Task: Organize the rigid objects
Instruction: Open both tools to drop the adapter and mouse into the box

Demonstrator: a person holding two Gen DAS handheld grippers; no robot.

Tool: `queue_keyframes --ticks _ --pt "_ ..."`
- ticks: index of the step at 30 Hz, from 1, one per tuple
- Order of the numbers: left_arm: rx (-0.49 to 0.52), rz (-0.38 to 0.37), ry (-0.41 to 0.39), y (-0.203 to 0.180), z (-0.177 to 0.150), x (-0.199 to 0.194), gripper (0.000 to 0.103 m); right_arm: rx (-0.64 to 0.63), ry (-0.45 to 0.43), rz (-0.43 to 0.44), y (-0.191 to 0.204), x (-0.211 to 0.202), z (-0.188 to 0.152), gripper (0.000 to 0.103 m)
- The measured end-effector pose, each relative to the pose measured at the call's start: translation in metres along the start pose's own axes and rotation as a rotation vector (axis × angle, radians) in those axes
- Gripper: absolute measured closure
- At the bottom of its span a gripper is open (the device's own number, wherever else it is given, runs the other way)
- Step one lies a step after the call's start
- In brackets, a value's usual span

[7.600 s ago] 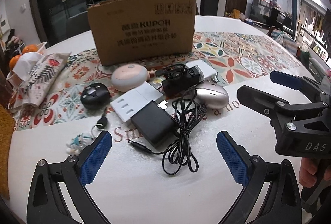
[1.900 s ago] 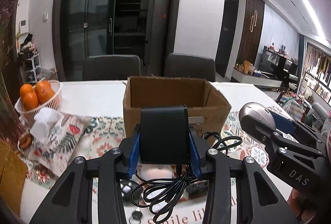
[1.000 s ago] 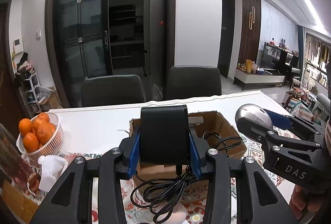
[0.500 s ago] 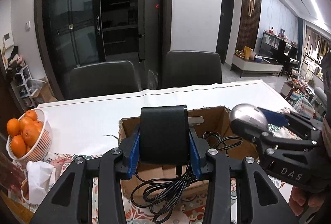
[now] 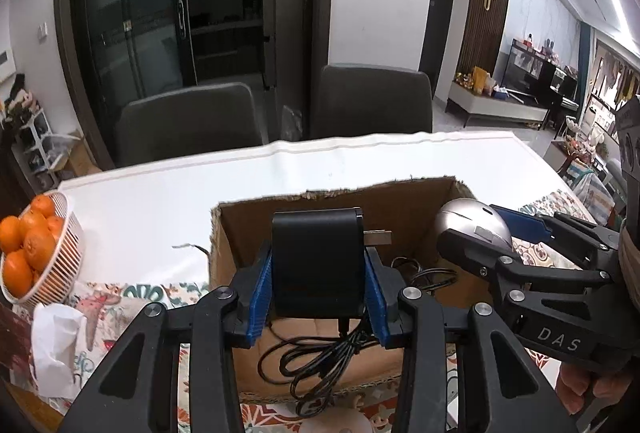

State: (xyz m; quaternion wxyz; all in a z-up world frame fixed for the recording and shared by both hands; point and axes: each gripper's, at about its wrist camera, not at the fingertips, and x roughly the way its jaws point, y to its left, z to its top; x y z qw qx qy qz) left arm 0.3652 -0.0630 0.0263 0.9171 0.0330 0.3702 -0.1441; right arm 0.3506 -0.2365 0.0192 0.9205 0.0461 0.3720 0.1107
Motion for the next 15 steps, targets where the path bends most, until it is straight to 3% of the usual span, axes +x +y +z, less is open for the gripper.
queue_keyframes --ticks 5,7,15 --pt "-0.003 -0.002 0.02 -0.001 -0.005 0.005 0.057 0.014 0.03 0.02 -0.004 0.008 -0.002 0.043" --pt "0.006 0.016 -0.003 -0.003 -0.005 0.0 0.042 0.01 0.015 -0.003 -0.005 0.005 -0.004 0.042" --pt "0.046 0.055 -0.09 -0.009 -0.007 -0.03 0.037 0.012 -0.053 -0.027 -0.004 -0.024 -0.004 0.042"
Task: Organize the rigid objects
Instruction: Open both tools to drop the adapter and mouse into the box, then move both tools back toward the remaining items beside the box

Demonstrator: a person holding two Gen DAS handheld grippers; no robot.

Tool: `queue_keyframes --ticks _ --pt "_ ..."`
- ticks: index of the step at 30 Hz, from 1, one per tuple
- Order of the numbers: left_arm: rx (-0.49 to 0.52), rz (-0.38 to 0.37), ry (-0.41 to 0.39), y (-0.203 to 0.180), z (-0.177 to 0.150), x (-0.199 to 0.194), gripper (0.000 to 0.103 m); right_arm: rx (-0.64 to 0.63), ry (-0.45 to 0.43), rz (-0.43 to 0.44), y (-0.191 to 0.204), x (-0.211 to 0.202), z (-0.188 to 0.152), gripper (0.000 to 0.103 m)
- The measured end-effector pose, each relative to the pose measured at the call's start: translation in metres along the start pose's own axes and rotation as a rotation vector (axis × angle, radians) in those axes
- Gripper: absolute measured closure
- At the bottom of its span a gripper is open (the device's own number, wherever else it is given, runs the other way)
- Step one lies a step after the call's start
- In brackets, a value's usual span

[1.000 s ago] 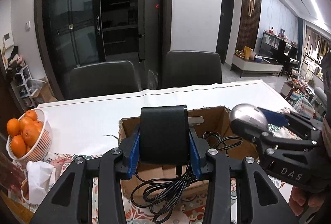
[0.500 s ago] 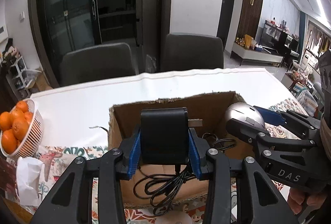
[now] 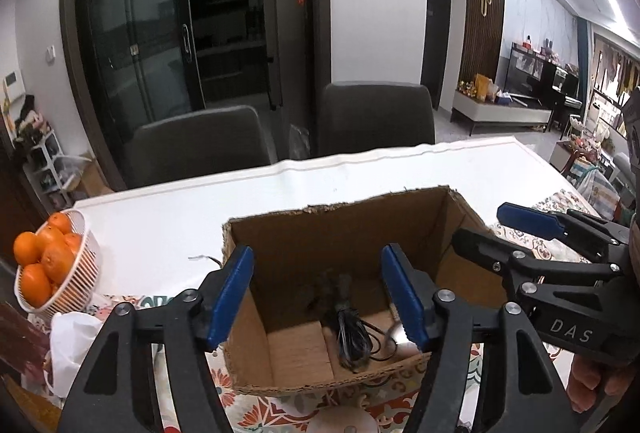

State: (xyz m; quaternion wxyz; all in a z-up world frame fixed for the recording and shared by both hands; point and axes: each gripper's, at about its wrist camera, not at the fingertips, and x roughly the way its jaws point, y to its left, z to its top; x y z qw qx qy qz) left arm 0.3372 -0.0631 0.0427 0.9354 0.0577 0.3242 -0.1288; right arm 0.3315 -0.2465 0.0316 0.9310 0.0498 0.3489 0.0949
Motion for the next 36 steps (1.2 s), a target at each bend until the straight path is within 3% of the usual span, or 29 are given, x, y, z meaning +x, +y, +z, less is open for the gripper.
queue_keyframes --ticks 14,21,36 --pt "-0.017 0.034 -0.037 0.0 -0.018 -0.043 0.033 -0.007 -0.074 -0.058 0.014 -0.049 -0.014 0.041" --pt "-0.007 0.052 -0.057 -0.002 -0.035 -0.059 0.017 0.016 -0.073 -0.077 0.014 -0.062 -0.026 0.038" --pt "-0.04 0.033 0.043 -0.002 -0.069 -0.063 0.011 0.004 0.043 -0.119 0.016 -0.065 -0.053 0.029"
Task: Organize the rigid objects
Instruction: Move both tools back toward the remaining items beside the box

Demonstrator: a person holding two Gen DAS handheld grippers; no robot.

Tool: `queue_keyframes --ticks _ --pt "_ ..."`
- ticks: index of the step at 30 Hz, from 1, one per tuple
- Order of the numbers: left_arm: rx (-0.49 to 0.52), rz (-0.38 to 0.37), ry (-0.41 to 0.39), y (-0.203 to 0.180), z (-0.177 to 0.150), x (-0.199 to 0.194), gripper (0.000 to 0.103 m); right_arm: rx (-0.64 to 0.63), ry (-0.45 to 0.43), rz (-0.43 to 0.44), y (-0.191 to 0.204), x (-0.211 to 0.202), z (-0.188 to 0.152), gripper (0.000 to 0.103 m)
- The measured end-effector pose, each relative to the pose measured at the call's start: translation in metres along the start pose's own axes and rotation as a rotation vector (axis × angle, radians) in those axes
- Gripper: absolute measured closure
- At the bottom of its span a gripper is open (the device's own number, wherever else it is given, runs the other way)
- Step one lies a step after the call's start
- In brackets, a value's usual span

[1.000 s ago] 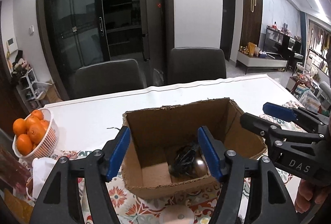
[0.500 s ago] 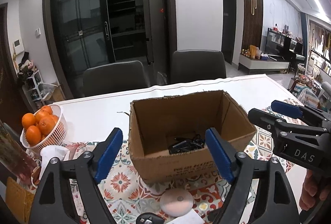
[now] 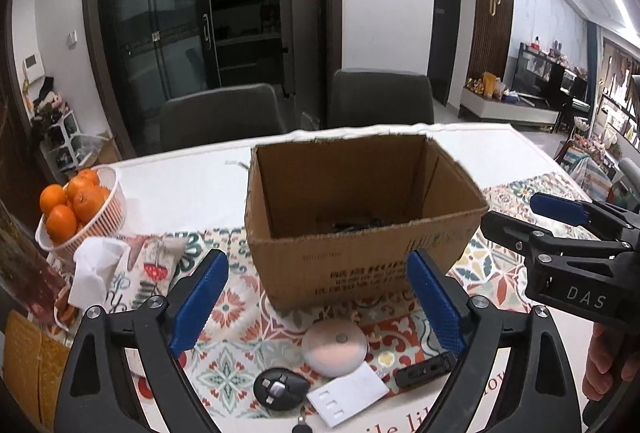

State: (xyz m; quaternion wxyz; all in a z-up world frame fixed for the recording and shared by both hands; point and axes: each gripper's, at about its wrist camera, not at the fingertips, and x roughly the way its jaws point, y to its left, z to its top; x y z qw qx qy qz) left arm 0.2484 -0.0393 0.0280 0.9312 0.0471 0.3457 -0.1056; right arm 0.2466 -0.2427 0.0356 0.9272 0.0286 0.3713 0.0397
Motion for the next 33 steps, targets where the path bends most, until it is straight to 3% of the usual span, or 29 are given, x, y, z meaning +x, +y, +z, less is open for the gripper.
queue_keyframes --ticks 12,25,33 --pt "0.036 -0.016 0.103 -0.006 -0.02 0.019 0.011 0.018 0.173 0.029 -0.008 0.027 -0.026 0.029" --pt "0.091 -0.055 0.283 -0.01 -0.037 0.065 0.011 0.049 0.337 -0.028 -0.018 0.062 -0.051 0.029" --pt "0.121 -0.069 0.38 -0.011 -0.046 0.091 0.012 0.087 0.43 -0.017 -0.024 0.086 -0.066 0.029"
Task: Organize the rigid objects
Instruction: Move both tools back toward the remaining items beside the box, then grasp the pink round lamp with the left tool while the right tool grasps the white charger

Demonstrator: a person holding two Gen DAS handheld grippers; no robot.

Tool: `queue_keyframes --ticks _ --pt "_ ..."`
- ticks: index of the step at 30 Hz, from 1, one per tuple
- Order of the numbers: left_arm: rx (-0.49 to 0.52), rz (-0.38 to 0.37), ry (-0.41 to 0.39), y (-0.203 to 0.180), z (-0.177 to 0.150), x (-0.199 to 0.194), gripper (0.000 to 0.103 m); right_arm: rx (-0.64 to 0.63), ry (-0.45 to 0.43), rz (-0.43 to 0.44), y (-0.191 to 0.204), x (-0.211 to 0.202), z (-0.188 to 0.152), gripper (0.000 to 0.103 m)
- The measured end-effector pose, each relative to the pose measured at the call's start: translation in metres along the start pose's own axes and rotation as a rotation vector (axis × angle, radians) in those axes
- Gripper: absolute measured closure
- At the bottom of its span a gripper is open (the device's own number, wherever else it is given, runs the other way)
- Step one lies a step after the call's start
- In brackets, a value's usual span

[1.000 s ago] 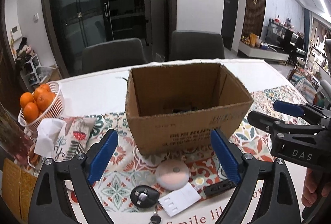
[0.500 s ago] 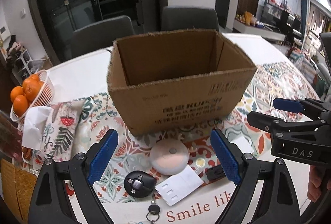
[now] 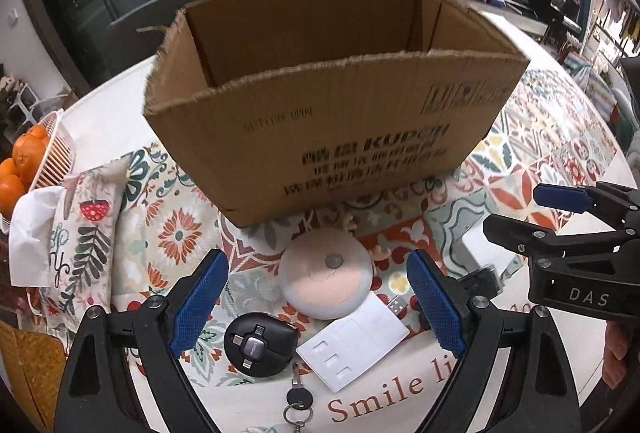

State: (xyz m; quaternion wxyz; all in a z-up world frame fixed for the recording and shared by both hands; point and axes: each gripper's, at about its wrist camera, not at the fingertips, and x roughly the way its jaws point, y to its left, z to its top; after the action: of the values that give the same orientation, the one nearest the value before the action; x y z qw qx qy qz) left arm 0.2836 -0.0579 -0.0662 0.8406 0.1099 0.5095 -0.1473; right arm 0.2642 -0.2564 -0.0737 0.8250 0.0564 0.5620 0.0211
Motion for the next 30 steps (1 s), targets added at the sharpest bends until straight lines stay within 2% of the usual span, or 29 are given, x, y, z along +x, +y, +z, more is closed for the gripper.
queue_keyframes --ticks 8,15,30 --pt "0.048 -0.012 0.085 -0.002 0.003 0.025 0.011 0.012 0.054 -0.004 0.0 0.02 -0.002 0.029" --pt "0.076 0.012 0.112 -0.002 0.001 0.041 0.011 0.025 0.092 -0.013 0.002 0.037 -0.004 0.029" --pt "0.066 -0.011 0.162 0.0 0.002 0.07 0.012 0.038 0.137 -0.024 0.014 0.072 -0.011 0.033"
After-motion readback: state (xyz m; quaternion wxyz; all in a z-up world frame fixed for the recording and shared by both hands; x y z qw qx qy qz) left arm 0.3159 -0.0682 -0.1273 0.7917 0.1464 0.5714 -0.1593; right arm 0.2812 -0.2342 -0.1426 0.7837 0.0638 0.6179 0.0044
